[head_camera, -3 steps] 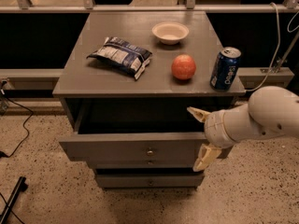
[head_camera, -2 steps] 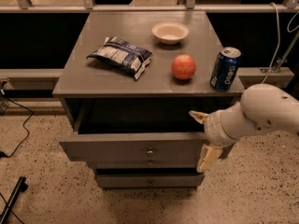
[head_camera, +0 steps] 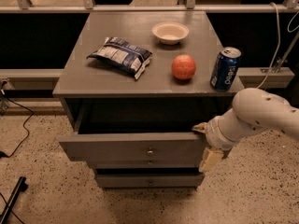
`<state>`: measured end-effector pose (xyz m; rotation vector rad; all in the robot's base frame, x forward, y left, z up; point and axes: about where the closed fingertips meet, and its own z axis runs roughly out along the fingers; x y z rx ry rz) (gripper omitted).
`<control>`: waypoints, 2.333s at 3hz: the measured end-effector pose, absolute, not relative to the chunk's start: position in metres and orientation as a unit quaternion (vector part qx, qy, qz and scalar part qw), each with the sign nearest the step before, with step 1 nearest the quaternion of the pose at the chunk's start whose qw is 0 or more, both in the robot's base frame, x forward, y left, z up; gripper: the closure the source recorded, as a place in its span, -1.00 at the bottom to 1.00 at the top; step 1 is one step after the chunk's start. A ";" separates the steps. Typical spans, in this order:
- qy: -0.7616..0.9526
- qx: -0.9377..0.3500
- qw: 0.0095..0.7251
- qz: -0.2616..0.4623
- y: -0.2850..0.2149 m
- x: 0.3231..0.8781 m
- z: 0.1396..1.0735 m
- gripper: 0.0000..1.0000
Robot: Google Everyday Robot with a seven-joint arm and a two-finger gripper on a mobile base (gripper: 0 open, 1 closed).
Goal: Open top drawer
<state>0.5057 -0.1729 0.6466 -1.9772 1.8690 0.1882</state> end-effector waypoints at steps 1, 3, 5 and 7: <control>0.672 -0.712 0.192 0.070 -0.174 0.502 0.643 -0.64; 0.659 -0.726 0.167 0.101 -0.160 0.453 0.656 -0.46; 0.657 -0.728 0.158 0.114 -0.157 0.435 0.670 -0.42; 0.659 -0.727 0.170 0.090 -0.164 0.432 0.701 -0.79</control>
Offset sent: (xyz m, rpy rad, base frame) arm -0.0422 0.0127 0.0098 -0.0198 0.0720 0.0573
